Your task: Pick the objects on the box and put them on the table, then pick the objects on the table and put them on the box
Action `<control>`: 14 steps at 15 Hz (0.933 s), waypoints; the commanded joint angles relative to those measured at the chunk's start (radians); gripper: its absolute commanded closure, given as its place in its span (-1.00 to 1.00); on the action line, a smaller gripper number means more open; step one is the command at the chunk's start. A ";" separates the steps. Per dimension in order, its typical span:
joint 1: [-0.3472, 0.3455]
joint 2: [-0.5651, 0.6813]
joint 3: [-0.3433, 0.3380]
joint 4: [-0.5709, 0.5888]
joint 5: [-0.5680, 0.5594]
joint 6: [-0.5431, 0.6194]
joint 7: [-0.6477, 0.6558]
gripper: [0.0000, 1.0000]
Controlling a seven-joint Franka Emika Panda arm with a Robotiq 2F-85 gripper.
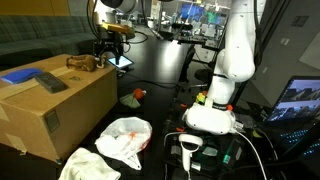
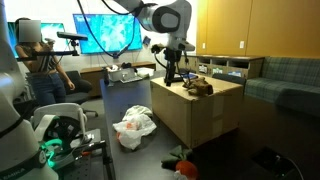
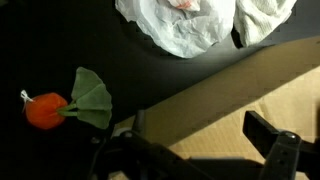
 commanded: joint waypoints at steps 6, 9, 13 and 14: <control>0.040 -0.110 0.056 -0.375 -0.001 0.345 0.020 -1.00; 0.052 -0.091 0.071 -0.478 0.002 0.480 0.012 -1.00; 0.065 -0.042 0.089 -0.570 0.014 0.652 -0.002 -1.00; 0.067 -0.022 0.094 -0.579 0.022 0.683 -0.007 -1.00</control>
